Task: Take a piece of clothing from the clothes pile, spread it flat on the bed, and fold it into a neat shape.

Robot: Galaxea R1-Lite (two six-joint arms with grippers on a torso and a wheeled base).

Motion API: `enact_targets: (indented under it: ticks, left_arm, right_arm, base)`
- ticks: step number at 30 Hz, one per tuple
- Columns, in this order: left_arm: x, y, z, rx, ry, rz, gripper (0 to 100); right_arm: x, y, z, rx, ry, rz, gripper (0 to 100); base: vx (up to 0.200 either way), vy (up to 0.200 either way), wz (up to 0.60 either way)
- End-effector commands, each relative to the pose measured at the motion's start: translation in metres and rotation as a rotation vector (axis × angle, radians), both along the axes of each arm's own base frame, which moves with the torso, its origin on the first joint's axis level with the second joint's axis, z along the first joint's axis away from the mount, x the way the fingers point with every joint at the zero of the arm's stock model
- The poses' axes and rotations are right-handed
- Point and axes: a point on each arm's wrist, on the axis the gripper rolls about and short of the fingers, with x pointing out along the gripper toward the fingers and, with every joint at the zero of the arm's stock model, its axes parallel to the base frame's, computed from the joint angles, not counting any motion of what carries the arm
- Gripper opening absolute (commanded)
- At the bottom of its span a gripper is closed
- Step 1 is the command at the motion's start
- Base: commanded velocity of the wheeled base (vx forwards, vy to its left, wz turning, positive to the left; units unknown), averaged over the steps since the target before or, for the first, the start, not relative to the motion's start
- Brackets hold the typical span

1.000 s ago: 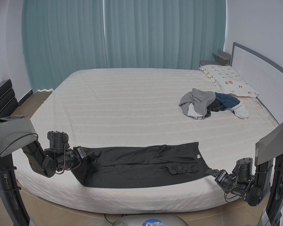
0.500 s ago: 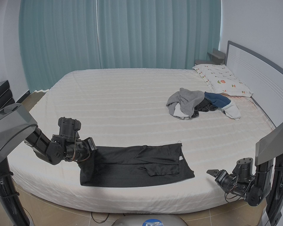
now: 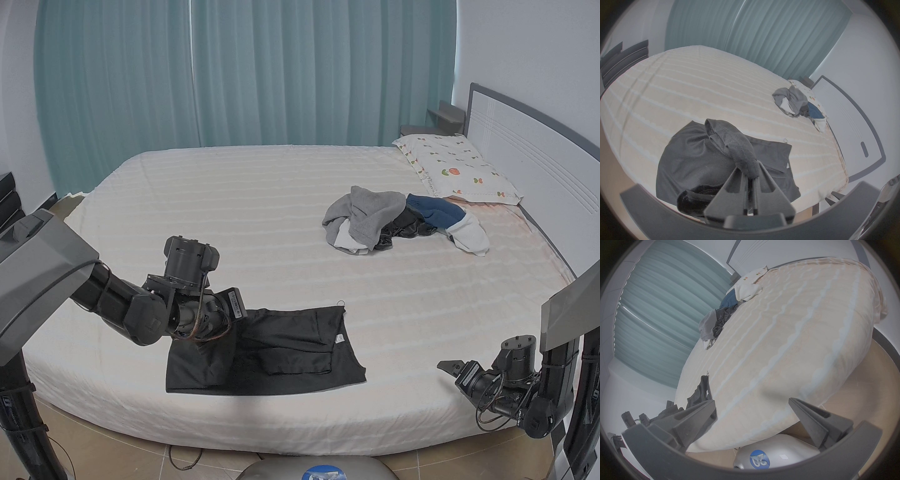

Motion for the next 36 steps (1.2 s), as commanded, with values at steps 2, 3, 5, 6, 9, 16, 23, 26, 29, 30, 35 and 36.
enact_targets:
  ticks: [2, 3, 5, 6, 9, 16, 23, 26, 29, 30, 35, 36]
  left_arm:
    - [0.005, -0.024, 0.003, 0.008, 0.007, -0.042, 0]
    - [0.009, -0.034, 0.001, 0.003, 0.018, -0.051, 0]
    - [0.013, -0.044, -0.004, 0.007, 0.024, -0.051, 0]
    - [0.016, -0.049, -0.007, 0.014, 0.029, -0.048, 0]
    - [0.021, -0.060, -0.016, 0.037, 0.036, -0.046, 0]
    - [0.046, -0.077, -0.049, 0.050, 0.038, 0.067, 0]
    - [0.044, -0.078, -0.054, 0.043, 0.065, 0.077, 100]
    - [0.042, -0.076, -0.055, 0.036, 0.075, 0.085, 100]
    - [0.037, -0.076, -0.039, -0.008, 0.062, 0.108, 100]
    - [0.032, -0.074, -0.028, -0.025, 0.054, 0.121, 100]
    - [0.010, -0.054, 0.004, -0.109, 0.052, 0.191, 100]
    - [0.005, -0.046, 0.007, -0.115, 0.059, 0.202, 100]
  right_arm:
    - [0.001, 0.001, 0.001, 0.002, -0.012, 0.002, 100]
    - [0.001, 0.001, 0.001, 0.002, -0.011, 0.004, 100]
    - [0.001, 0.001, 0.001, 0.002, -0.011, 0.004, 100]
    - [0.000, 0.001, 0.000, 0.001, -0.009, 0.004, 100]
    - [0.000, 0.001, 0.000, 0.001, -0.009, 0.004, 100]
    - [0.000, 0.001, 0.000, 0.002, -0.008, 0.006, 100]
    - [0.000, 0.002, 0.000, 0.002, -0.008, 0.008, 100]
    - [0.000, 0.002, -0.001, 0.001, -0.003, 0.008, 100]
    - [0.000, 0.002, -0.003, -0.001, 0.004, 0.008, 100]
    - [0.000, 0.002, -0.003, 0.000, 0.004, 0.009, 100]
    - [0.000, 0.003, -0.003, -0.002, 0.004, 0.011, 100]
    - [-0.001, 0.003, -0.003, -0.002, 0.004, 0.013, 100]
  base:
    - [0.000, -0.200, 0.00]
    - [0.000, -0.200, 0.00]
    - [0.000, -0.200, 0.00]
    - [0.000, -0.200, 0.00]
    - [0.000, -0.200, 0.00]
    - [0.000, 0.000, 0.00]
    - [0.000, 0.000, 0.00]
    - [0.000, 0.000, 0.00]
    - [0.000, 0.000, 0.00]
    - [0.000, 0.000, 0.00]
    - [0.000, 0.000, 0.00]
    - [0.000, 0.000, 0.00]
